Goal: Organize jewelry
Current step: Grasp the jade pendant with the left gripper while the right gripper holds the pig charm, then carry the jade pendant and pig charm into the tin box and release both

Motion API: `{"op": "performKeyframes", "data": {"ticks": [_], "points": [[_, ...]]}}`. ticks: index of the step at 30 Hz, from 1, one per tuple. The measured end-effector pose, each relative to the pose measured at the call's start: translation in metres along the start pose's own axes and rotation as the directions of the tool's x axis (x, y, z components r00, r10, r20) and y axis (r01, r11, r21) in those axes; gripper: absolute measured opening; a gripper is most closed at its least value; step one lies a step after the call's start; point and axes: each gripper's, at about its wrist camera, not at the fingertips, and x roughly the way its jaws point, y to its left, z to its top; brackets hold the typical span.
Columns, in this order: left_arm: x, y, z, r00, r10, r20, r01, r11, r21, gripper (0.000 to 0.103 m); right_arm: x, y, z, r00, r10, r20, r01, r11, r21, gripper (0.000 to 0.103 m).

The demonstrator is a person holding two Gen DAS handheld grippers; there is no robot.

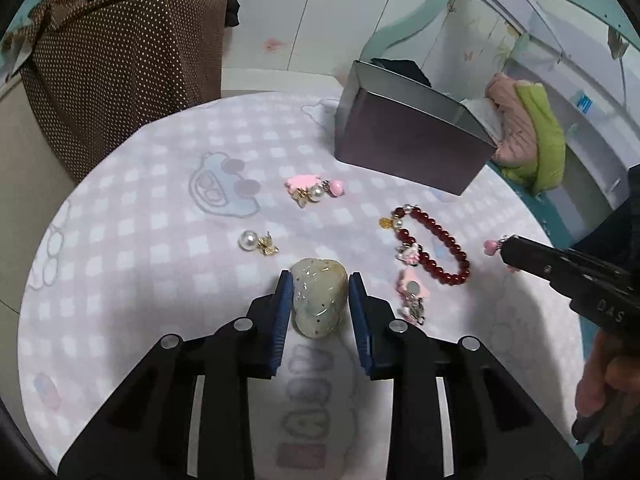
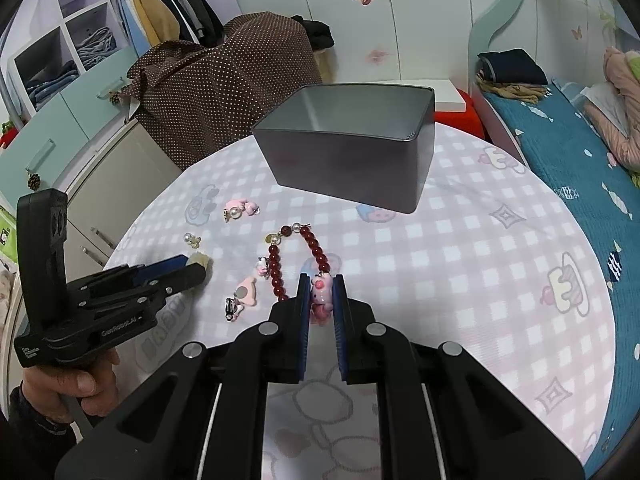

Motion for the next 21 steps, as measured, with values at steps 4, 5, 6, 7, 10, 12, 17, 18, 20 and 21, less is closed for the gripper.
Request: {"op": "performKeyframes", "data": {"ticks": [4, 5, 6, 7, 10, 12, 17, 18, 20, 21], "points": [[-0.009, -0.003, 0.000, 1.000, 0.003, 0.016, -0.003, 1.000, -0.002, 0.028, -0.004, 0.000, 0.003, 1.000, 0.000, 0.009, 0.000, 1.000, -0.003, 0.010], [-0.013, -0.005, 0.001, 1.000, 0.004, 0.026, -0.004, 1.000, 0.002, 0.028, -0.005, 0.000, 0.003, 1.000, -0.001, 0.011, 0.001, 1.000, -0.006, 0.010], [-0.018, -0.007, 0.002, 0.999, 0.008, 0.039, -0.009, 1.000, 0.007, 0.028, -0.006, 0.000, 0.004, 1.000, -0.002, 0.015, 0.002, 1.000, -0.009, 0.010], [-0.021, -0.010, 0.004, 0.999, 0.012, 0.050, -0.013, 1.000, 0.013, 0.028, -0.009, 0.001, 0.005, 1.000, -0.002, 0.020, 0.002, 1.000, -0.013, 0.010], [-0.036, -0.017, 0.013, 0.996, 0.027, 0.087, -0.029, 0.999, 0.028, 0.028, -0.015, 0.004, 0.011, 0.999, -0.005, 0.035, 0.006, 1.000, -0.029, 0.010], [-0.044, -0.021, 0.020, 0.993, 0.043, 0.112, -0.047, 0.998, 0.040, 0.028, -0.020, 0.008, 0.016, 0.999, -0.006, 0.048, 0.008, 0.999, -0.046, 0.010], [-0.065, -0.035, 0.043, 0.983, 0.063, 0.175, -0.078, 0.994, 0.080, 0.028, -0.034, 0.019, 0.035, 0.996, -0.014, 0.092, 0.024, 0.995, -0.100, 0.010], [-0.067, -0.037, 0.048, 0.981, 0.060, 0.185, -0.077, 0.993, 0.086, 0.028, -0.038, 0.022, 0.042, 0.994, -0.014, 0.107, 0.027, 0.993, -0.115, 0.010], [-0.073, -0.042, 0.061, 0.977, 0.050, 0.210, -0.072, 0.992, 0.100, 0.028, -0.045, 0.027, 0.053, 0.991, -0.023, 0.134, 0.042, 0.989, -0.142, 0.010], [-0.075, -0.045, 0.066, 0.975, 0.049, 0.218, -0.074, 0.992, 0.106, 0.028, -0.047, 0.028, 0.058, 0.989, -0.026, 0.145, 0.048, 0.988, -0.150, 0.010]]}}
